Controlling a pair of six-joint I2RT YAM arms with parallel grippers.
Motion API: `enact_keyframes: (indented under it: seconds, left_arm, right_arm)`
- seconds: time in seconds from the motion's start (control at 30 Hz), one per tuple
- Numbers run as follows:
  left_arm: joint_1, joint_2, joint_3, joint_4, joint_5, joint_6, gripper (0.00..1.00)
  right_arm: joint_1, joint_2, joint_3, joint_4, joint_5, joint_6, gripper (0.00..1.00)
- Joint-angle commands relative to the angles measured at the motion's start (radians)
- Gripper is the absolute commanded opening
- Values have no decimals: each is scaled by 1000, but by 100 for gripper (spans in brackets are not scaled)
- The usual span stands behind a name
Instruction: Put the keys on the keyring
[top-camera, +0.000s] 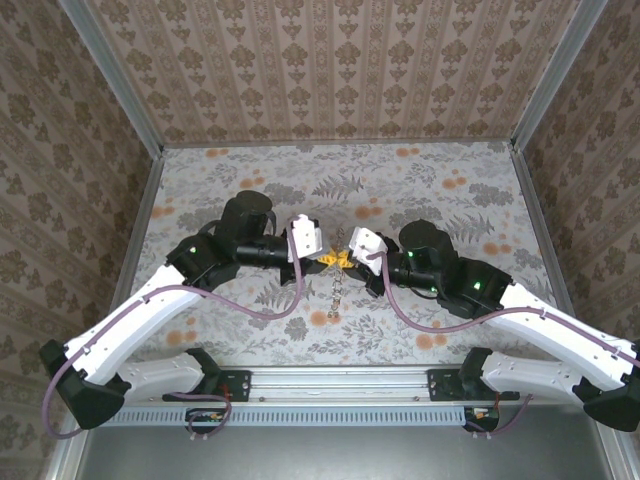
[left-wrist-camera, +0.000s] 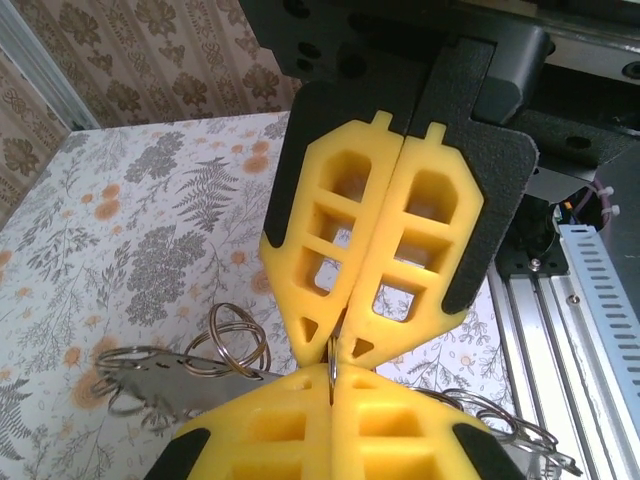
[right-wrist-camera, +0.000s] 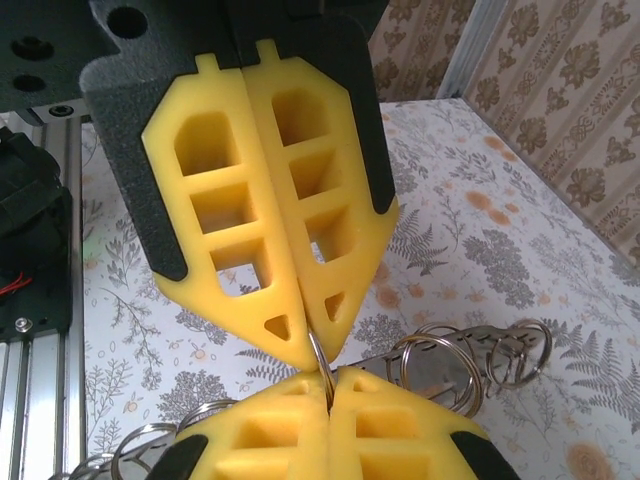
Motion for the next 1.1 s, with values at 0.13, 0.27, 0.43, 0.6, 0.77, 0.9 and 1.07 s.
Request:
enact_keyframes:
  seconds: [0.13,0.27,0.43,0.6,0.77,0.9,1.07]
  left_arm:
    - [45,-83,-88,227,196,-117,0]
    - [64,-99,-147,381,262,-180,0]
    - [72,-119,-229,592,319,-279,0]
    - [71,-124,-285,747,344,-355,0]
    - [76,-125,-333,902,355,-429,0]
    - [77,-112,-351,979,358,-472,0]
    - [83,-101,-379,1081,365,-537,0]
  right_arm:
    - [-1,-101,-92,152,-95,37,16]
    - [0,-162,-159,240,-191,52,20]
    - [0,-186,-179,276,-222,55,20]
    - [1,-175,-178,293,-236,60,16]
    - [1,-174,-187,306,-222,68,16]
    - [0,-183,-194,310,-199,79,16]
    - [0,-259,-224,331,-158,84,20]
